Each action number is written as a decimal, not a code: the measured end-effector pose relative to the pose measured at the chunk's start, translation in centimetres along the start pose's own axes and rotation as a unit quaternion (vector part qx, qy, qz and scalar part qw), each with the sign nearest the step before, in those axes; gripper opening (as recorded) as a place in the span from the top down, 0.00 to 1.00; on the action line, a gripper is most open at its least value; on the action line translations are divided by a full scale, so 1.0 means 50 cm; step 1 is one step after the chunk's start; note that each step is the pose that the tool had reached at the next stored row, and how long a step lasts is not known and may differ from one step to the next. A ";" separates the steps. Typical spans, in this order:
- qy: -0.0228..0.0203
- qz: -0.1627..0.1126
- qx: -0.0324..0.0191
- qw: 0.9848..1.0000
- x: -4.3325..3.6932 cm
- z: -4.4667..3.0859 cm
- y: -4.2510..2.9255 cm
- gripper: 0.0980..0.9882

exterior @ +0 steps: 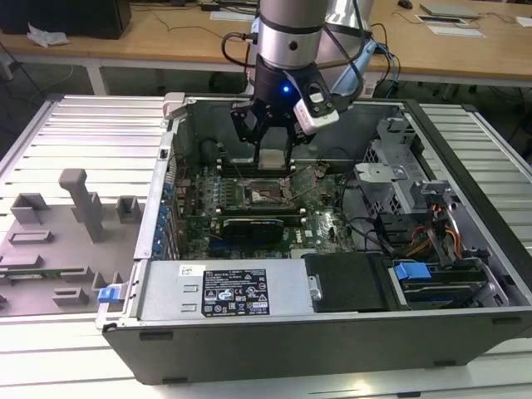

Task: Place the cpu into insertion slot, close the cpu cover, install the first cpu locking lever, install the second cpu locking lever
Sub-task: 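Place the cpu into insertion slot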

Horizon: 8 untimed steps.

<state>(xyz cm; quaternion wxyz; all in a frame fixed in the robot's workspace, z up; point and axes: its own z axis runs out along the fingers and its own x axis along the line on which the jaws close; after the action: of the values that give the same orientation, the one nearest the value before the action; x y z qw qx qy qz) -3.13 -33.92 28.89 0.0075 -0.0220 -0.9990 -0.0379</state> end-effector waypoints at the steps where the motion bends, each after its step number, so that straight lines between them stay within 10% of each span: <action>1: 0.000 0.007 0.000 1.000 0.000 0.001 0.000 0.51; 4: -0.003 0.038 -0.001 0.999 0.000 0.004 0.000 0.51; 8: -0.009 0.113 -0.002 0.994 0.000 0.009 -0.001 0.51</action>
<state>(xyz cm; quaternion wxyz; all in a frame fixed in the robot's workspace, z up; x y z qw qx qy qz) -3.13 -33.91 28.42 0.0031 -0.1348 -0.9901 -0.0385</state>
